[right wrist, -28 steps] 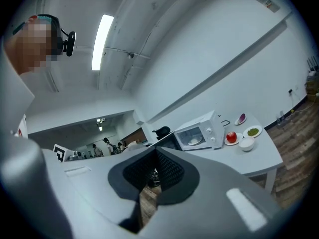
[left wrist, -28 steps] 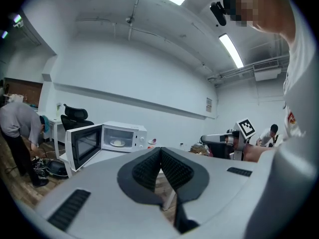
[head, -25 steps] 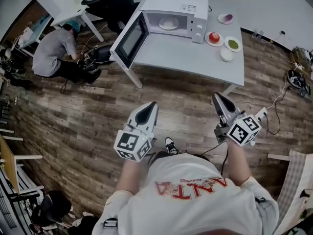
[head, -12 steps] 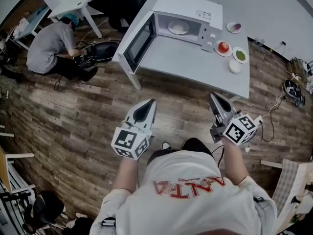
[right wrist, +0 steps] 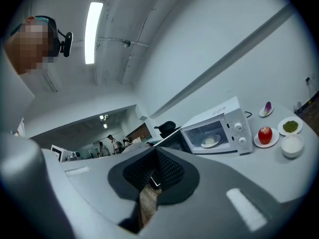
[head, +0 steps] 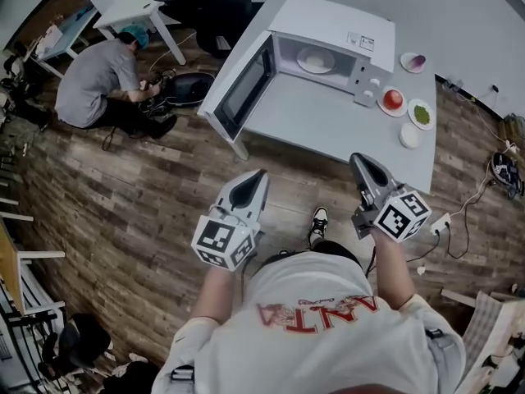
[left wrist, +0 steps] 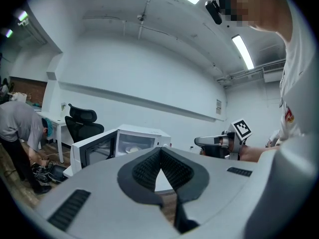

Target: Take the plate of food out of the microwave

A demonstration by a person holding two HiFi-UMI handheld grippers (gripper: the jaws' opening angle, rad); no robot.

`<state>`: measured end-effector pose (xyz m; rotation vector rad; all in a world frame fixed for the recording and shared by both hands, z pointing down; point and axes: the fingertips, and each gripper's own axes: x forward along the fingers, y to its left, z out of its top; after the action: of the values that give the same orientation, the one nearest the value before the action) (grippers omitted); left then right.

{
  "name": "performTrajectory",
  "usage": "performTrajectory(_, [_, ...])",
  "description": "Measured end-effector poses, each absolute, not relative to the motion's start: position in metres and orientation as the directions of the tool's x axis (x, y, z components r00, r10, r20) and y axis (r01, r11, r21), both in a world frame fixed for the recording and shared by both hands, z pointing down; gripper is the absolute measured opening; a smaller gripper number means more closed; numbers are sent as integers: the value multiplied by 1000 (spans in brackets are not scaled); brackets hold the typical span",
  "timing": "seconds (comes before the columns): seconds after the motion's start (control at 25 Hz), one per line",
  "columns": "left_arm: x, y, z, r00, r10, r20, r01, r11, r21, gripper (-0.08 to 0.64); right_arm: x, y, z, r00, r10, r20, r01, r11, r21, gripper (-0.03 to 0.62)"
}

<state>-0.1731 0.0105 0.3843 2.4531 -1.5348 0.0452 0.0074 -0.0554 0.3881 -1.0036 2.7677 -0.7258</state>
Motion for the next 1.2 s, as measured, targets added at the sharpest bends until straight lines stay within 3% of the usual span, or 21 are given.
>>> performTrajectory(0.72, [-90, -149, 390, 421, -873, 247, -905, -386, 179, 9, 80, -222, 417, -794, -605, 61, -508, 604, -614, 3])
performTrajectory(1.2, [-119, -208, 400, 432, -869, 240, -899, -397, 183, 9, 23, -271, 454, -802, -587, 111, -474, 514, -715, 4])
